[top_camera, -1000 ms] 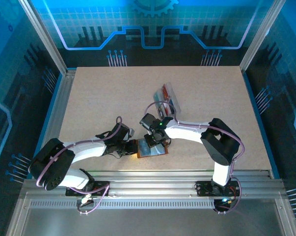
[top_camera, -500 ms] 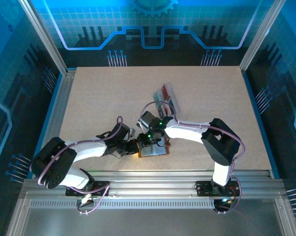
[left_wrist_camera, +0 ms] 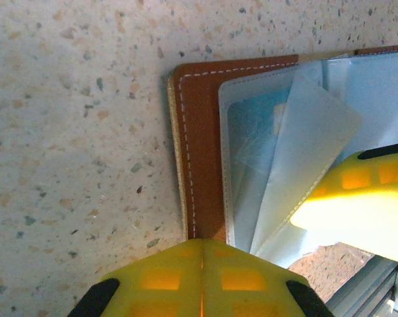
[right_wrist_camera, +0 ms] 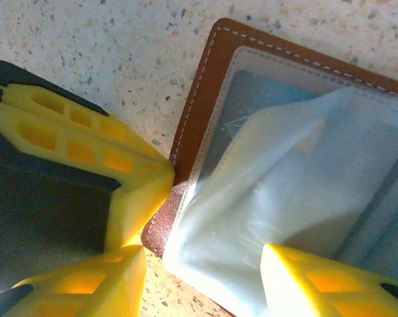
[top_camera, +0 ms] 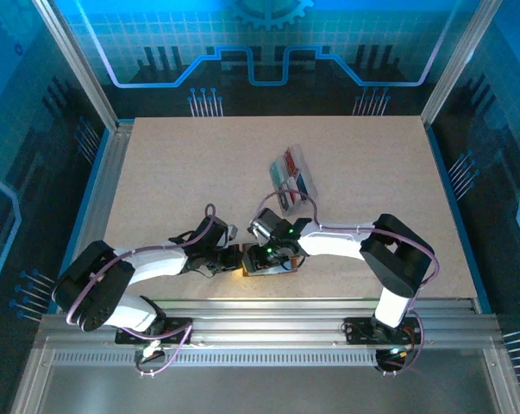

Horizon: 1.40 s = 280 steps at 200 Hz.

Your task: Put the credit cards into the card holder

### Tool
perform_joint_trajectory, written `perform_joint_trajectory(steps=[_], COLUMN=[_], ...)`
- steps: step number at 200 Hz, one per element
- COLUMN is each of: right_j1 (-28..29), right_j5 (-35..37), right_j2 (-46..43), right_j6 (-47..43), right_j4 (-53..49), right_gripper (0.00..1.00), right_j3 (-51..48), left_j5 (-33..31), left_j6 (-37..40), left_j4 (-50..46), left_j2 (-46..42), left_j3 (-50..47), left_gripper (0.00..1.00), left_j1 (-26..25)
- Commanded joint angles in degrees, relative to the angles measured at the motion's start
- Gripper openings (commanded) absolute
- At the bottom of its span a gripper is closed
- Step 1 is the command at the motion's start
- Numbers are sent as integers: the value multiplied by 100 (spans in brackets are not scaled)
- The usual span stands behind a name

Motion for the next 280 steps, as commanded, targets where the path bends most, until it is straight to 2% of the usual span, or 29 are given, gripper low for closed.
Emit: perform_joint_trajectory(steps=[1,51,91,144,168,228,265,280], right_j1=[74,42,-63,-334,-414,-480,-761,-918], right_j5=[-135,-117,-591,-1081,-1197,-1085,-965,-665], right_j2=[64,51,-16,-168,-86,-540,-986,-1220], right_j6=[111,6,-16,-219,-321,-583,-699,-779], right_j4=[69,-50,295,376,333,35,-213,-463], right_gripper=[51,52,52,39,36,43,44,46], right_j3=[14,198,276,305,320,297,144,130], left_j5=[-83,-319,-134,211,382,608,727,805], left_j6=[-67,65,41,-56,-65,8,86,104], left_j4=[-439,-1316,-1341,-1227,-1255,-1352,-1431,-1384], left_j2=[-458,-1480,-1602,-1538,-1625,-1534,-1380,-1240], left_j3=[-86,-48,52,266,286,554,883,974], left_gripper=[12,15,19,16,16,16,16,16], left_j1=[7,115,159,363,521,599,590,563])
